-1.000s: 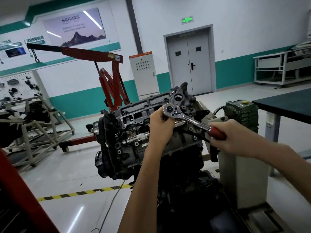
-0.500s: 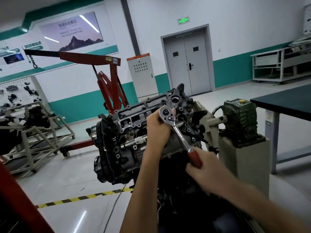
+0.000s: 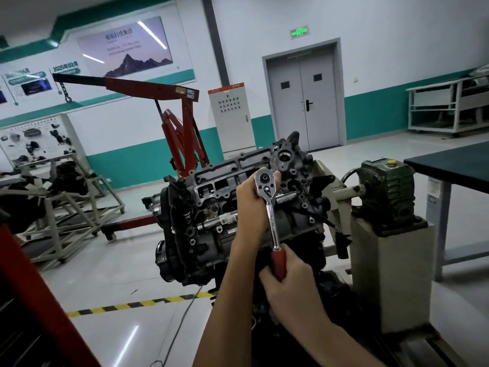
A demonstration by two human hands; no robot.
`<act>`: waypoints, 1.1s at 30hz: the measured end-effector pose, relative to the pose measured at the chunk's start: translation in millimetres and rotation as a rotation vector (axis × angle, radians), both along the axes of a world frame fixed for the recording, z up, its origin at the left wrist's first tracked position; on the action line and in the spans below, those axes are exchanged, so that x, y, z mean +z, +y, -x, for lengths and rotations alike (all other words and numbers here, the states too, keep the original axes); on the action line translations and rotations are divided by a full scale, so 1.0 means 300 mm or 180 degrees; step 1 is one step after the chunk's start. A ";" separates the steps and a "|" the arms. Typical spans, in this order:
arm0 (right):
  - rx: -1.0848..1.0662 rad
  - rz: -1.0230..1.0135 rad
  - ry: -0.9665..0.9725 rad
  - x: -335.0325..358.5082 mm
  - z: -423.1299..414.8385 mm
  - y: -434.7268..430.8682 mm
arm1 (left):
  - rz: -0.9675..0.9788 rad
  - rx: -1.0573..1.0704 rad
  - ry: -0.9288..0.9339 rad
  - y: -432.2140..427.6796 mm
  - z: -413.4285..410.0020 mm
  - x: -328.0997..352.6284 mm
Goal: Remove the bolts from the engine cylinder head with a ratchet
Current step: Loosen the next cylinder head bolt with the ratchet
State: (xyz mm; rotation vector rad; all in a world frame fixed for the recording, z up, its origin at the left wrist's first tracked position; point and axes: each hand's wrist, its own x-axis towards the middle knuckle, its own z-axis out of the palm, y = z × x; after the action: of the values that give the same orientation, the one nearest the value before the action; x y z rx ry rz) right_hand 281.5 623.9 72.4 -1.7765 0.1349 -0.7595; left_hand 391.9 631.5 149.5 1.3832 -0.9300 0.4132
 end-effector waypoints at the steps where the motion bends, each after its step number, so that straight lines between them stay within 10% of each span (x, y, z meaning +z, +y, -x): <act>1: 0.0022 0.0236 0.0050 0.010 0.012 -0.036 | -0.0054 0.0037 -0.0042 0.001 -0.005 0.003; 9: 0.0150 0.2344 0.0695 0.225 0.107 -0.439 | -0.0303 0.0261 -0.0274 -0.012 -0.025 0.013; 18: -0.0073 -0.0203 -0.0205 -0.012 -0.004 0.022 | -0.0146 0.0116 -0.0271 -0.014 -0.006 -0.002; 27: 0.0154 0.2354 0.0771 0.234 0.116 -0.439 | -0.0392 0.0132 -0.0126 -0.015 -0.033 0.026; 33: -0.0148 0.0951 0.0163 0.058 0.092 -0.201 | -0.0216 0.0007 -0.0019 -0.007 -0.014 0.012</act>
State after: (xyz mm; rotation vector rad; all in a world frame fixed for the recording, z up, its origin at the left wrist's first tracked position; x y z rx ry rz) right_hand 253.9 563.7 89.7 -2.0832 0.1008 -0.7995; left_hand 396.0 629.5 153.1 1.4453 -0.9549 0.3908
